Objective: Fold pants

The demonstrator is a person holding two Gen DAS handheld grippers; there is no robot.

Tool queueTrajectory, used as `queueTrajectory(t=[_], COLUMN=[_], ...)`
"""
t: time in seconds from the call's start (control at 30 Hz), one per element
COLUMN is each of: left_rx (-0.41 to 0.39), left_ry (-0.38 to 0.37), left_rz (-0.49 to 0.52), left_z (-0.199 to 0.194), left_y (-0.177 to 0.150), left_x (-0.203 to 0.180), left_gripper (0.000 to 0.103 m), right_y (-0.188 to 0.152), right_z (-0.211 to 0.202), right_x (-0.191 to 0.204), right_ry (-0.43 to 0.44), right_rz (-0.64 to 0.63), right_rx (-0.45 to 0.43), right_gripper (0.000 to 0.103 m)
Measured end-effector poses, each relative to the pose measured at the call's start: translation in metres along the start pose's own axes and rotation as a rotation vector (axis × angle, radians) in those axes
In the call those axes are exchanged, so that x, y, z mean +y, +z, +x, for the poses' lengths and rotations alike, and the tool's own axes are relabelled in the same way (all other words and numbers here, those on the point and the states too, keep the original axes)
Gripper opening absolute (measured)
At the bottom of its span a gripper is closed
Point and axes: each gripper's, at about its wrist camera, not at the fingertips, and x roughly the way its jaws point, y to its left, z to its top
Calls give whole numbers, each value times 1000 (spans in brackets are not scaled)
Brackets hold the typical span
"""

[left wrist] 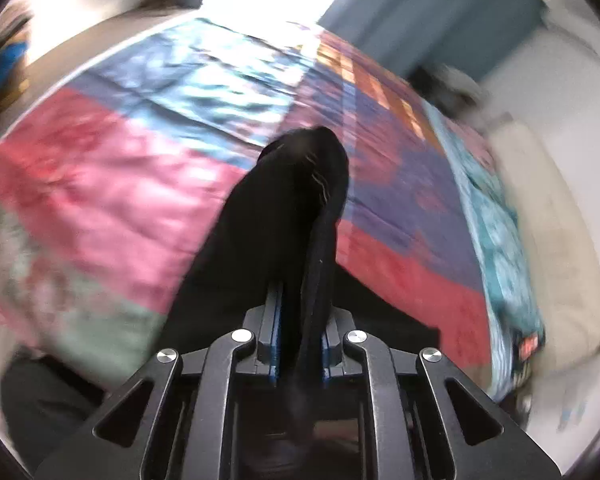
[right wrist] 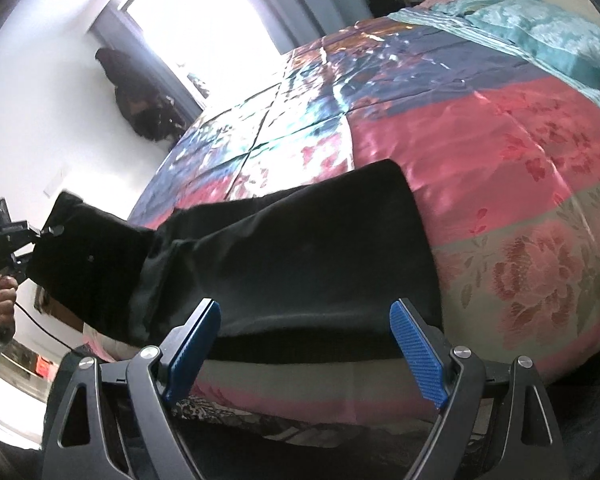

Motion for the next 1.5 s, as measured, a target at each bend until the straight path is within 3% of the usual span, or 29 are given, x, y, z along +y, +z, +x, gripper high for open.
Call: queueTrajectory(t=[0.07, 0.2, 0.3, 0.37, 0.43, 0.5, 0.57, 0.63, 0.7, 0.77, 0.83, 0.9, 1.03, 1.07, 1.17, 1.3, 1.43, 1.5], left_rx=[21, 84, 237, 319, 332, 298, 221, 125, 24, -65, -72, -36, 25, 27, 22, 20, -5, -26], left_ry=[7, 54, 0, -38, -130, -182, -195, -152, -55, 95, 198, 228, 262, 271, 261, 250, 190, 206], left_rz=[86, 200, 284, 374, 453, 516, 541, 520, 477, 430, 395, 375, 451, 476, 517, 524, 456, 439], left_z=[24, 86, 144, 158, 144, 117, 87, 55, 37, 31, 42, 55, 85, 91, 100, 94, 72, 65], left_y=[-19, -61, -95, -120, -136, -142, -136, -119, -100, -84, -77, -78, -112, -120, -129, -130, -122, -120], left_x=[-46, -101, -133, -157, -174, -180, -174, -150, -121, -86, -59, -38, -28, -33, -42, -39, -28, -22], left_gripper=[8, 8, 9, 10, 27, 61, 66, 67, 68, 67, 61, 49, 50, 50, 66, 67, 67, 67], right_y=[0, -1, -1, -1, -1, 0, 0, 1, 2, 5, 8, 15, 28, 29, 35, 34, 34, 35], right_z=[-3, -10, -13, -16, -21, -25, -26, -23, -18, -11, -2, 14, 61, 70, 109, 136, 146, 149], right_x=[-4, -12, -18, -24, -32, -38, -41, -38, -27, -11, 6, 22, 38, 39, 45, 57, 69, 72], right_ry=[-2, -10, -13, -16, -28, -38, -51, -37, 0, 61, 146, 250, 481, 502, 502, 458, 518, 509], right_rz=[11, 40, 66, 88, 122, 148, 160, 151, 116, 82, 57, 55, 177, 198, 217, 161, 146, 134], right_rx=[-8, -25, -36, -47, -69, -86, -93, -82, -57, -31, 4, 59, 228, 255, 361, 447, 495, 502], right_gripper=[86, 86, 86, 86, 86, 86, 86, 86, 86, 86, 86, 86, 86, 86, 86, 85, 85, 85])
